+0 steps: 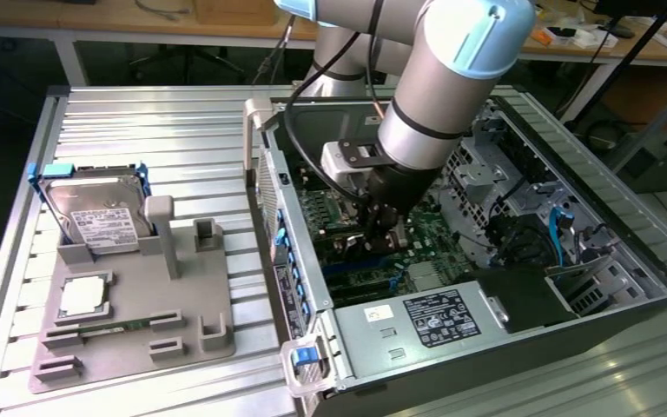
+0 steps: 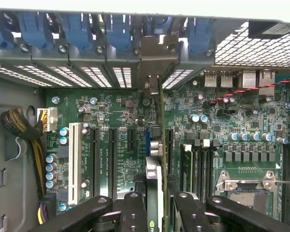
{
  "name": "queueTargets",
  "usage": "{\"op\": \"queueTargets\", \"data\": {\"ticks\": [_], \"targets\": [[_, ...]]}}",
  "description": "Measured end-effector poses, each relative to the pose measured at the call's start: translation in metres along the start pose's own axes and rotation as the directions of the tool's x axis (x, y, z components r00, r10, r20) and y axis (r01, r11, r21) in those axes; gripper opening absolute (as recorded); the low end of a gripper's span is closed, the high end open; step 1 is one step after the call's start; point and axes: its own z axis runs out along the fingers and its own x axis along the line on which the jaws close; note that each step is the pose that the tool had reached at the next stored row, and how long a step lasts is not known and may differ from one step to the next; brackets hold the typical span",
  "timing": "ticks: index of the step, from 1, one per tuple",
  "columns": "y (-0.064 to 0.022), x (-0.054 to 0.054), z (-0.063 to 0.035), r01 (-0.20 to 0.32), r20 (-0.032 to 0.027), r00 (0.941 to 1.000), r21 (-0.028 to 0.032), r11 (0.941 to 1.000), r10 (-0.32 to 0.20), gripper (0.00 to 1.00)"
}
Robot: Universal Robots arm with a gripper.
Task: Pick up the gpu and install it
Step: 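Insert the gpu into the slot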
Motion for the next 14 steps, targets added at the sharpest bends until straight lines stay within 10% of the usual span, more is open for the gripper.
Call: {"op": "queueTargets", "data": {"ticks": [14], "targets": [[0.0002,0.0053,-0.0003,-0.004,-0.0099,0.9999,-0.0006,1.0,0.004,0.27]]}}
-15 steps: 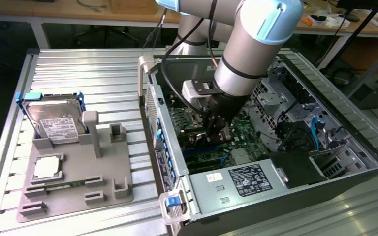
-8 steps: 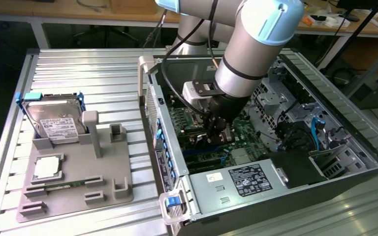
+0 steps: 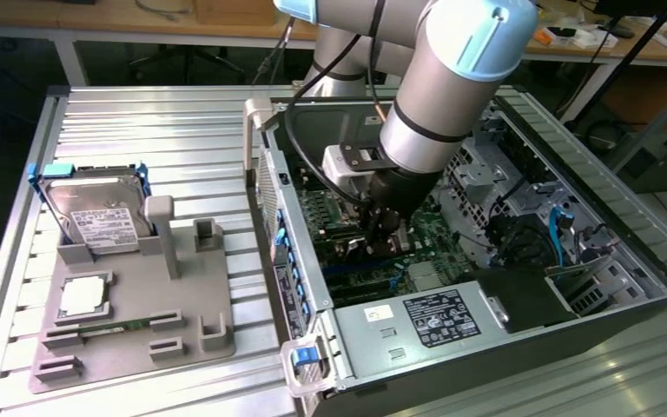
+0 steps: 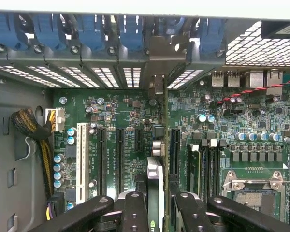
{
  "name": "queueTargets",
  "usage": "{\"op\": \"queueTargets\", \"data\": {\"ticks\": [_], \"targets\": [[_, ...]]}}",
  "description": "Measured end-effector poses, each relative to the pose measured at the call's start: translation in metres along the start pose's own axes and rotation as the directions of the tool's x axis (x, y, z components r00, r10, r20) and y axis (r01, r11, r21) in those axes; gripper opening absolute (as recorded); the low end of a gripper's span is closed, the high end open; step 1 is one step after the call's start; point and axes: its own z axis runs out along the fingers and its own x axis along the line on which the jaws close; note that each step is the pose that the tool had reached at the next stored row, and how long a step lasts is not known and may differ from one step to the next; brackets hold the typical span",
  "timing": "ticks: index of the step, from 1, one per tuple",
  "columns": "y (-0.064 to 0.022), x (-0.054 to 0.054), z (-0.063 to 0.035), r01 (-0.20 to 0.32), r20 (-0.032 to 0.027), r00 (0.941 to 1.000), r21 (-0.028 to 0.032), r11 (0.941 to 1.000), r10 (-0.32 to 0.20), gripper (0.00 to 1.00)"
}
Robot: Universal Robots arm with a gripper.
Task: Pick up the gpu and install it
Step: 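Insert the gpu into the slot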
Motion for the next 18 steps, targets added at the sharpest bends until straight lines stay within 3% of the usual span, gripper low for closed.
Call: {"op": "queueTargets", "data": {"ticks": [18], "targets": [[0.0004,0.0001,-0.0011,-0.026,0.0014,0.9997,0.0007,0.9997,0.026,0.27]]}}
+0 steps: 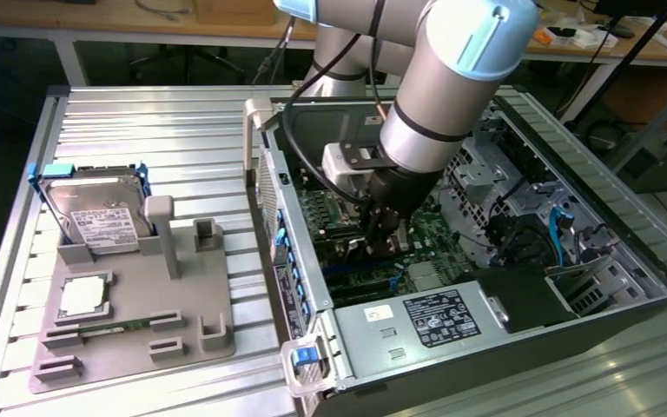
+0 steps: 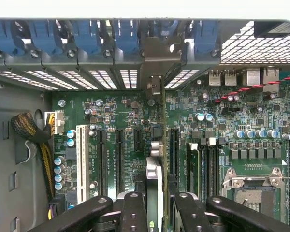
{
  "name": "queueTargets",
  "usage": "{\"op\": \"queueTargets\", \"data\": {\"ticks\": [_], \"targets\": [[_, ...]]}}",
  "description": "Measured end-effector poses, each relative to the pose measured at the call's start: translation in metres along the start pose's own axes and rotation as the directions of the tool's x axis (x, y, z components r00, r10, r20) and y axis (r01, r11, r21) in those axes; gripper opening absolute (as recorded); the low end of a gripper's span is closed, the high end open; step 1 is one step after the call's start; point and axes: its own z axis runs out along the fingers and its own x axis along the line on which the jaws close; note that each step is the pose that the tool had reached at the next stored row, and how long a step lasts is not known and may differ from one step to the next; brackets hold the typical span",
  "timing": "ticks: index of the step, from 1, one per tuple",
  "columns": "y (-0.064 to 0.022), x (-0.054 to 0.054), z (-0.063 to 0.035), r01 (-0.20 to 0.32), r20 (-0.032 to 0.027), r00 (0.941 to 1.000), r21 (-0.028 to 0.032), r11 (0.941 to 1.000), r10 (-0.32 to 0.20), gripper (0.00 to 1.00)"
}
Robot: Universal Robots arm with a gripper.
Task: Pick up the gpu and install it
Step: 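Insert the gpu into the slot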
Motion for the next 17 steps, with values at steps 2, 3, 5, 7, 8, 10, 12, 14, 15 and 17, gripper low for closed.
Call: {"op": "queueTargets", "data": {"ticks": [2,3,5,7,8,10,12,14,15,17], "targets": [[-0.0002,0.0,0.0018,0.0,-0.0009,1.0,0.0001,1.0,0.0,0.27],[-0.0002,0.0,0.0026,0.0,-0.0012,1.0,0.0001,1.0,0.0,0.27],[-0.0002,0.0,0.0039,0.0,-0.0016,1.0,0.0001,1.0,0.0,0.27],[-0.0004,0.0,0.0052,0.0,-0.0016,1.0,0.0001,1.0,0.0,0.27],[-0.0004,0.0,0.0061,-0.001,-0.0019,1.0,0.0001,1.0,0.001,0.27],[-0.0004,0.0,0.0078,-0.001,-0.0017,1.0,-0.0001,1.0,0.001,0.27],[-0.0002,0.0,0.0095,-0.001,-0.0016,1.0,0.0002,1.0,0.001,0.27],[0.0001,0.0,0.0113,-0.001,-0.002,1.0,0.0001,1.0,0.001,0.27],[0.0002,0.0,0.0123,-0.001,-0.002,1.0,0.0001,1.0,0.001,0.27],[0.0002,0.0,0.0133,-0.001,-0.0018,1.0,0.0002,1.0,0.001,0.27]]}}
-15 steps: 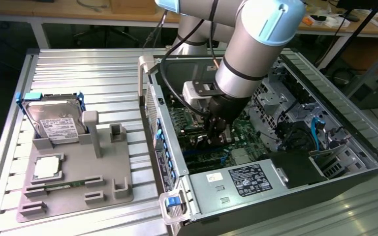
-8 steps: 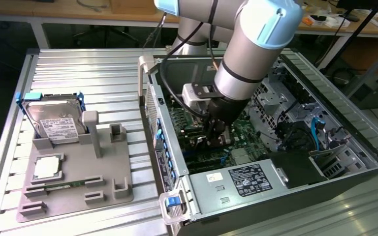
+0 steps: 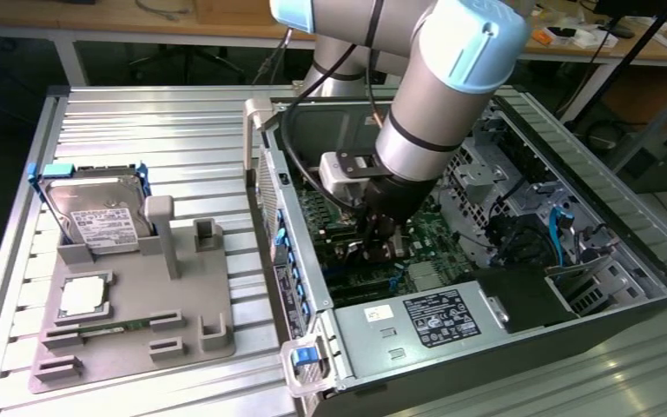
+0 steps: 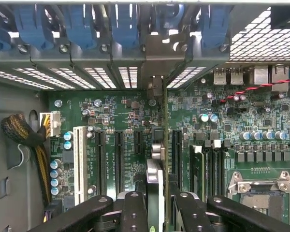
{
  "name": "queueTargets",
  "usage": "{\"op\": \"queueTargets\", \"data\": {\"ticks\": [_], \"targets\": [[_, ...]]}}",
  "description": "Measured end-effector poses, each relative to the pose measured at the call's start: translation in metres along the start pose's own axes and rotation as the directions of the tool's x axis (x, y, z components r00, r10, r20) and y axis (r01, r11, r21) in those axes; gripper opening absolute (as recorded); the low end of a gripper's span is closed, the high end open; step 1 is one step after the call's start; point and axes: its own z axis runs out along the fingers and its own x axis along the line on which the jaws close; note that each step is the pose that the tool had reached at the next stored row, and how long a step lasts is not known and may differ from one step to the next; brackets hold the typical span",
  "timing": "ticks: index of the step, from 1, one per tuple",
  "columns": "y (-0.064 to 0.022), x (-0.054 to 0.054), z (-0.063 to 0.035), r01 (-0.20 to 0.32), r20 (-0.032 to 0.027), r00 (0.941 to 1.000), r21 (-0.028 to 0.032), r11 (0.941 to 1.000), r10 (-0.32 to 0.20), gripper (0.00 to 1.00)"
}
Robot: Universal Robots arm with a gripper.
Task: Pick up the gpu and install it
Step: 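Insert the gpu into the slot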
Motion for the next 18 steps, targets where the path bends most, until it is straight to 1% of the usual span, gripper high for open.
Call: {"op": "queueTargets", "data": {"ticks": [5,6,8,14,15,16,18], "targets": [[0.0,0.0,0.0002,0.0,0.0,1.0,0.0,1.0,0.0,0.27],[-0.0002,-0.0001,0.0022,0.0,0.0009,1.0,0.0007,1.0,0.0,0.27],[-0.0002,0.0001,0.0034,0.0,0.0,1.0,0.0,1.0,0.0,0.27],[-0.0002,0.0,0.0035,0.0,0.0002,1.0,0.0001,1.0,0.0,0.27],[-0.0001,-0.0001,0.0039,0.0,0.0013,1.0,0.0003,1.0,0.0,0.28],[-0.0001,0.0,0.004,0.0,0.0012,1.0,0.0005,1.0,0.0,0.28],[-0.0001,0.0,0.0036,0.0,0.0005,1.0,0.0002,1.0,0.0,0.4]]}}
